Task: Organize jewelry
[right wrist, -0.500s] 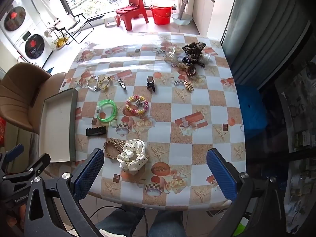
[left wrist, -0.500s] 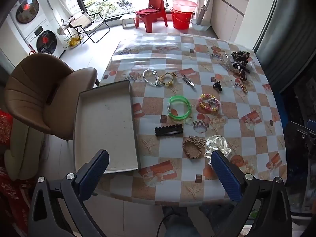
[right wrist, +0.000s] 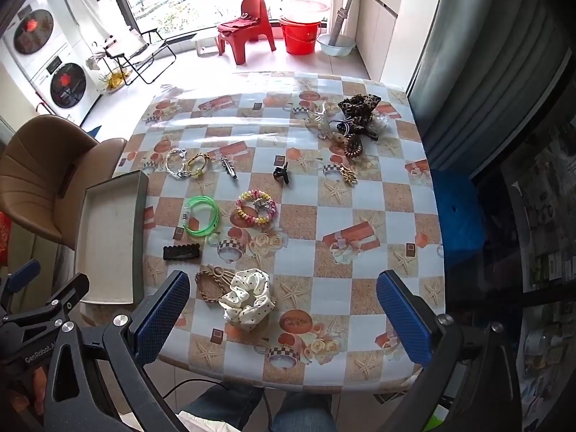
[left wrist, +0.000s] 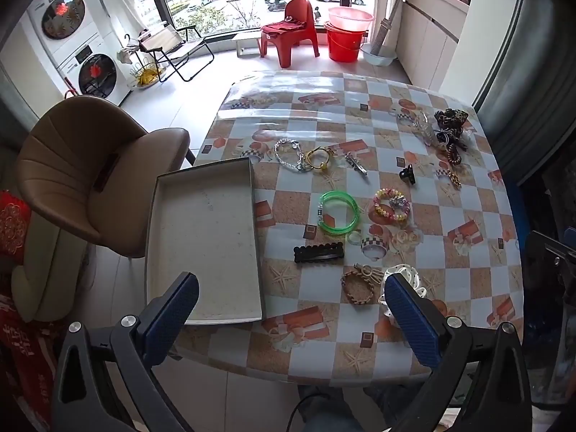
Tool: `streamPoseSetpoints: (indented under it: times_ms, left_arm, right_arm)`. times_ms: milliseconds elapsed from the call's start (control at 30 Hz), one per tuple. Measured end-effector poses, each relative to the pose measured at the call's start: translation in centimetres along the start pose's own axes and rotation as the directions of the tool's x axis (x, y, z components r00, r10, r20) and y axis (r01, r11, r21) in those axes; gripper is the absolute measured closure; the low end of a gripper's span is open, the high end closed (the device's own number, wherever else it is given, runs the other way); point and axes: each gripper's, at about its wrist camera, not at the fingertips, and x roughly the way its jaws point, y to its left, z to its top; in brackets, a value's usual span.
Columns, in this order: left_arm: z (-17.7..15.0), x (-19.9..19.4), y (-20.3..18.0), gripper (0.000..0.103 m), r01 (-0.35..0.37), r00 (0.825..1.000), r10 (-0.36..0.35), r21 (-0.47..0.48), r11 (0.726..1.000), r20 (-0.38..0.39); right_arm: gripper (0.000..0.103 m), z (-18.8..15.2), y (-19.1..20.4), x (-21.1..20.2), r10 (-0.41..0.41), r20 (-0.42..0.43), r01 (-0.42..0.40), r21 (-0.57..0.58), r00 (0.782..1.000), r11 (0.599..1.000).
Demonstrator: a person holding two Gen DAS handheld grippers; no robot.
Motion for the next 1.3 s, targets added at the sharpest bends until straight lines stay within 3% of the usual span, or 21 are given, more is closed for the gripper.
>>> streamPoseSetpoints:
  times_ms: [1300]
  left_arm:
    - [0.1,0.8,0.9,0.000,-0.016,0.999,0.015,-0.031,0.999,-0.039]
  right_arm:
    - [0.000,0.4,0.4,1.3,0.009,-0.031,-0.009,0.015,0.999,1.000]
